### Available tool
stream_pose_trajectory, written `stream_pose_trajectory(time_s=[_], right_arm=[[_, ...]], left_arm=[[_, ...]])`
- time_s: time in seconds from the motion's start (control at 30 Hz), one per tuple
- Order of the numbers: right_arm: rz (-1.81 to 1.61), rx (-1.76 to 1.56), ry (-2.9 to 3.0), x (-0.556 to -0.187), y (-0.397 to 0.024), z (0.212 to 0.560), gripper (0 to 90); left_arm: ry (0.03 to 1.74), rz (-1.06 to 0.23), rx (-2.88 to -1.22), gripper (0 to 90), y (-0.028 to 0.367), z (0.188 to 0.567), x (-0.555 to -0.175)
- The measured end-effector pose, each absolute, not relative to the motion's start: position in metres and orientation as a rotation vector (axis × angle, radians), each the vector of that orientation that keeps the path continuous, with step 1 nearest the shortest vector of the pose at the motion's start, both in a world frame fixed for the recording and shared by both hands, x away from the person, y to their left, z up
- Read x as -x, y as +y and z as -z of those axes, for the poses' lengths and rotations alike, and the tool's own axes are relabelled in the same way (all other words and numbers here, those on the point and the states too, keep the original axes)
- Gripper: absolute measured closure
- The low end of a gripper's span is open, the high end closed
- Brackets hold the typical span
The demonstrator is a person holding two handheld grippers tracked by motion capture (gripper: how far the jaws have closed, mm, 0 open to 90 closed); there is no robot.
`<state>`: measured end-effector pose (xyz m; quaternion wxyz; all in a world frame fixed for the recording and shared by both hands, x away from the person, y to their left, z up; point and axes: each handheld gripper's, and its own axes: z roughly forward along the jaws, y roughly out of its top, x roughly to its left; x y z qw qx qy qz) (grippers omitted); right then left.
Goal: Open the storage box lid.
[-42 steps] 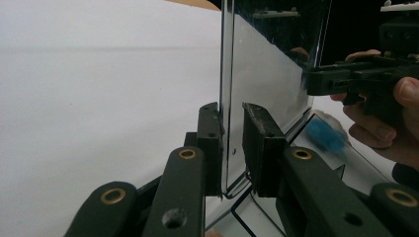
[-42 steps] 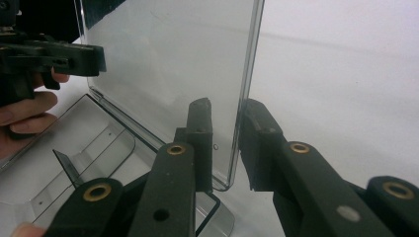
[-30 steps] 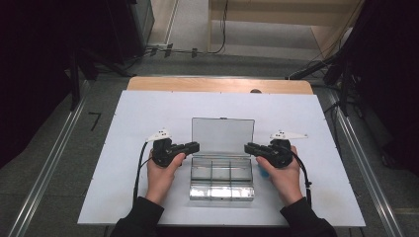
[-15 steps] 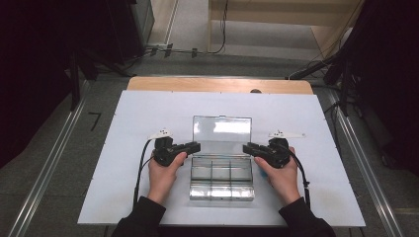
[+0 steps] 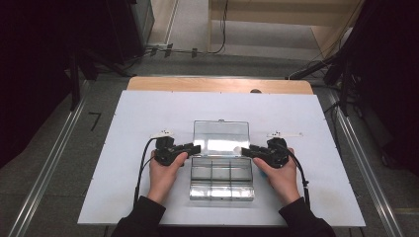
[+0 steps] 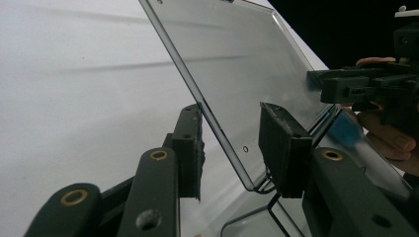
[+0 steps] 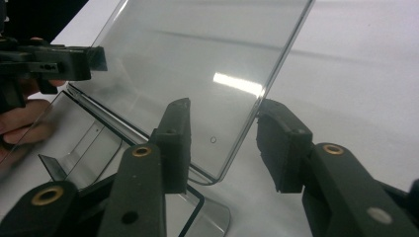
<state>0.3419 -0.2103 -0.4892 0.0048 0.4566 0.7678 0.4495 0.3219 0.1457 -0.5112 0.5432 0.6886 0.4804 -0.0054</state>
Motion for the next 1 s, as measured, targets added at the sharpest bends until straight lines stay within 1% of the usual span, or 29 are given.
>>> stream_pose_trajectory(time_s=[0.2, 0.3, 0.43, 0.53, 0.7, 1.0], right_arm=[[-1.389, -1.438, 2.439, -0.343, -0.211, 0.489, 50.2], [-1.373, -1.435, 2.449, -0.344, -0.212, 0.489, 48.0], [-1.369, -1.431, 2.456, -0.344, -0.214, 0.489, 43.8], [-1.362, -1.420, 2.459, -0.343, -0.215, 0.487, 41.2], [-1.406, -1.372, 2.444, -0.341, -0.221, 0.481, 36.3], [-1.465, -1.209, 2.436, -0.332, -0.231, 0.471, 27.1]], left_arm=[[1.152, 0.023, -1.638, 58.8, 0.146, 0.512, -0.322], [1.170, 0.007, -1.647, 54.2, 0.147, 0.512, -0.322], [1.162, -0.003, -1.637, 53.6, 0.148, 0.510, -0.322], [1.151, -0.015, -1.636, 49.3, 0.148, 0.510, -0.321], [1.118, -0.073, -1.650, 42.5, 0.148, 0.506, -0.317], [1.010, -0.133, -1.673, 30.9, 0.147, 0.496, -0.307]])
